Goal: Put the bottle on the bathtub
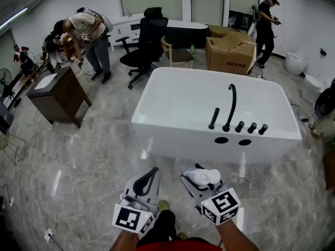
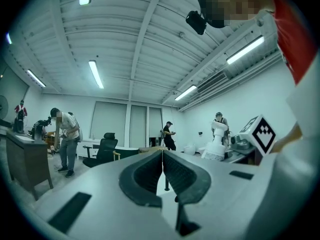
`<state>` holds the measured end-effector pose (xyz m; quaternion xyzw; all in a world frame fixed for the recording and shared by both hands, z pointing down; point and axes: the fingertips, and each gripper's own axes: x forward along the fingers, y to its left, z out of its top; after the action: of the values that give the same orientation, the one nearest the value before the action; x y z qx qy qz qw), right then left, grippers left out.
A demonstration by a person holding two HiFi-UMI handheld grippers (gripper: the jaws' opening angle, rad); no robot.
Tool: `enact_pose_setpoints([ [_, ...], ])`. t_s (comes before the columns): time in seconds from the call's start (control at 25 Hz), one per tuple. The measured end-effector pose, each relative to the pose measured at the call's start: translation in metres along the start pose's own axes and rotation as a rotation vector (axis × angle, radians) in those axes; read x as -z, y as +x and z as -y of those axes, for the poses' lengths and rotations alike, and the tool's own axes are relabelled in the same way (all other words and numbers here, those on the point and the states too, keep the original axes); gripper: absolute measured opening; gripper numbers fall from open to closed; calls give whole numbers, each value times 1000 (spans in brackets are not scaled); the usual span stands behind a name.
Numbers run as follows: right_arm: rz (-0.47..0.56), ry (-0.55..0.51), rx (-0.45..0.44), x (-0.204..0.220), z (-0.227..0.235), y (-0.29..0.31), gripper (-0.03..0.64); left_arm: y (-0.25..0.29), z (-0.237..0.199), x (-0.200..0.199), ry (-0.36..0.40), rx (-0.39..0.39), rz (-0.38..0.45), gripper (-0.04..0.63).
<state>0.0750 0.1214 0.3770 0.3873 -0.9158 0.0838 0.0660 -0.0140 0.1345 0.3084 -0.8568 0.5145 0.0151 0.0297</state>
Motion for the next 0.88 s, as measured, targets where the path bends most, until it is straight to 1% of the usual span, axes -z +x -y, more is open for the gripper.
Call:
enact_pose_setpoints([
  [0.2,-32,-12,50,-7,42,76,241,64,-62,15,4,45,13,12],
  [0.4,-52,-25,112,-17,81,147,241,117,-112,36,-21,129,-21,12],
  [0.48,-56,-34,133,-17,95,170,241,135,-128,46,-26,148,-29,12],
  [0.64,-91,-52,152,-10,120,205,242,167,-154,61,-49,148,-22,12],
  [0.88,-140,-60,179,8,165,246,242,211,-187,81,-83,108,-42,12],
])
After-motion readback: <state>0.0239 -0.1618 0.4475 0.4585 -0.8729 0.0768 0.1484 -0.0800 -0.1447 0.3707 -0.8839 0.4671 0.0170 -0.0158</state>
